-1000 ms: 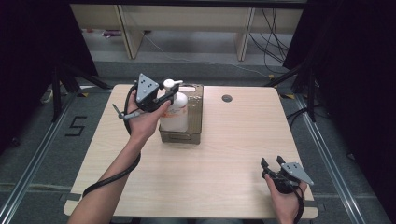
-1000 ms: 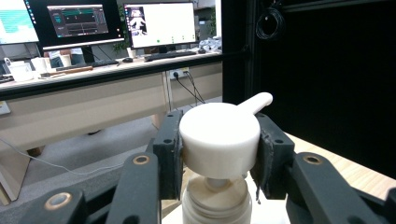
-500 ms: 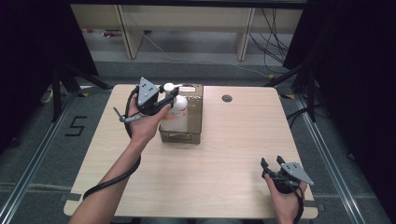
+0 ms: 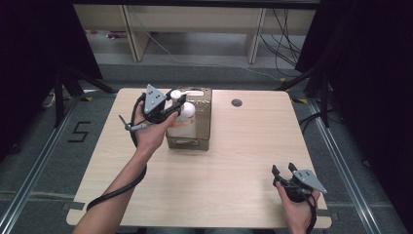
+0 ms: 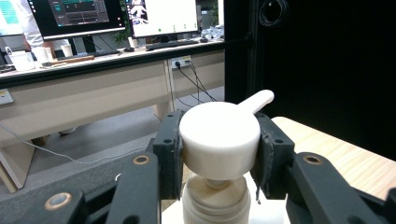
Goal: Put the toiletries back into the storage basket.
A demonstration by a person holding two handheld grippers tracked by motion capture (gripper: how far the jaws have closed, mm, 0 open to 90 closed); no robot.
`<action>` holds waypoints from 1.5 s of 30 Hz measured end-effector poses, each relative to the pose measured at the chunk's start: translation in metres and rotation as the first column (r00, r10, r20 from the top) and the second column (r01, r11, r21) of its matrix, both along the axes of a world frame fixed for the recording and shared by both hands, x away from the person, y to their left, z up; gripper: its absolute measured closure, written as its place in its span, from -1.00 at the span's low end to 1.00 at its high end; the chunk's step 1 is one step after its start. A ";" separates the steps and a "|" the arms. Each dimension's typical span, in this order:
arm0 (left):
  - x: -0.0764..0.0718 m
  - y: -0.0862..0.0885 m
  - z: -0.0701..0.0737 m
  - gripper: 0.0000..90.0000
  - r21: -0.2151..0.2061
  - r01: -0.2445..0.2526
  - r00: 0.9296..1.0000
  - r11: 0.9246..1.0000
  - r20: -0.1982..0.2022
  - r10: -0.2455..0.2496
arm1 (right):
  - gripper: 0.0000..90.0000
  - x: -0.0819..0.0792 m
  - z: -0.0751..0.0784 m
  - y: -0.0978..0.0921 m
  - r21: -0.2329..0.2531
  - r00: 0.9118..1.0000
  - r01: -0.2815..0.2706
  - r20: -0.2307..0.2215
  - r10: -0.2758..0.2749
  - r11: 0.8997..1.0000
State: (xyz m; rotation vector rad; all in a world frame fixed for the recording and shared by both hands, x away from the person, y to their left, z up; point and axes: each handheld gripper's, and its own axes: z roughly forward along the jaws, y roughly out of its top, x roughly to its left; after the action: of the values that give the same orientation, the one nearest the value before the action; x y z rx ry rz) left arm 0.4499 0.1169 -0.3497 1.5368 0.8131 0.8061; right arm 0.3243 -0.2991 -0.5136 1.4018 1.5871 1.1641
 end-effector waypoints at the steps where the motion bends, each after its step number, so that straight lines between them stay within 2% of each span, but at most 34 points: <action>1: -0.001 0.001 -0.001 0.31 0.007 -0.010 1.000 1.000 0.000 0.010 | -0.18 0.000 0.000 -0.001 -0.006 1.000 -0.004 -0.006 0.004 1.000; 5: -0.001 0.000 -0.004 0.31 0.007 -0.002 1.000 1.000 -0.002 0.002 | -0.18 0.000 0.000 -0.001 -0.004 1.000 0.000 -0.008 0.000 1.000; 9: -0.002 0.000 -0.007 0.31 0.002 -0.009 1.000 1.000 -0.021 0.009 | -0.18 0.000 0.000 -0.001 -0.007 1.000 -0.004 -0.005 0.004 1.000; 12: -0.002 0.001 -0.010 0.31 0.006 -0.014 1.000 1.000 -0.018 0.014 | -0.18 -0.001 0.001 -0.001 -0.005 1.000 0.000 -0.010 0.000 1.000; 13: 0.000 0.002 -0.010 0.31 0.016 -0.001 1.000 1.000 -0.002 0.001 | -0.18 -0.001 0.001 -0.001 -0.009 1.000 -0.003 -0.010 0.003 1.000; 14: -0.002 0.002 -0.011 0.31 0.003 -0.013 1.000 1.000 -0.018 0.013 | -0.18 0.000 0.001 -0.001 -0.003 1.000 -0.006 -0.008 0.006 1.000; 15: 0.000 0.003 -0.012 0.31 0.013 0.000 1.000 1.000 -0.004 0.000 | -0.18 -0.002 0.001 0.002 0.024 1.000 0.013 -0.018 -0.012 1.000; 16: 0.000 0.003 -0.012 0.31 0.016 -0.001 1.000 1.000 -0.006 0.001 | -0.18 -0.002 0.001 0.002 0.024 1.000 0.013 -0.018 -0.012 1.000; 18: 0.000 0.003 -0.014 0.31 0.012 -0.004 1.000 1.000 -0.010 0.004 | -0.18 0.000 0.000 -0.001 -0.011 1.000 -0.008 -0.007 0.008 1.000; 20: 0.000 0.004 -0.014 0.31 0.015 -0.003 1.000 1.000 -0.010 0.003 | -0.18 0.000 0.001 0.000 0.003 1.000 -0.010 -0.008 0.010 1.000; 30: 0.000 0.005 -0.016 0.31 0.014 -0.005 1.000 1.000 -0.010 0.005 | -0.18 0.000 0.000 -0.001 0.000 1.000 -0.019 -0.001 0.019 1.000; 32: 0.000 0.005 -0.016 0.31 0.017 -0.004 1.000 1.000 -0.009 0.004 | -0.18 -0.001 0.001 -0.001 -0.004 1.000 -0.008 -0.008 0.008 1.000; 34: 0.000 0.004 -0.017 0.31 0.019 -0.002 1.000 1.000 -0.007 0.002 | -0.18 0.000 0.000 0.000 0.009 1.000 -0.017 -0.007 0.017 1.000; 40: 0.000 0.002 -0.017 0.31 0.024 0.000 1.000 1.000 -0.002 0.000 | -0.18 -0.001 0.001 -0.001 0.004 1.000 -0.028 -0.014 0.028 1.000; 41: -0.001 0.001 -0.018 0.30 0.018 -0.012 1.000 1.000 -0.013 0.013 | -0.18 0.000 0.000 0.000 0.009 1.000 -0.020 -0.005 0.020 1.000; 45: -0.002 0.000 -0.018 0.30 0.020 -0.016 1.000 1.000 -0.008 0.016 | -0.19 0.000 0.000 0.000 0.001 1.000 -0.017 -0.006 0.017 1.000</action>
State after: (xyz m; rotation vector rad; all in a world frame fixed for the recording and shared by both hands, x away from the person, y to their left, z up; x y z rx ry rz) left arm 0.4482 0.1169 -0.3681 1.5541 0.8267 0.8225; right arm 0.3240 -0.2995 -0.5135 1.3967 1.6059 1.1719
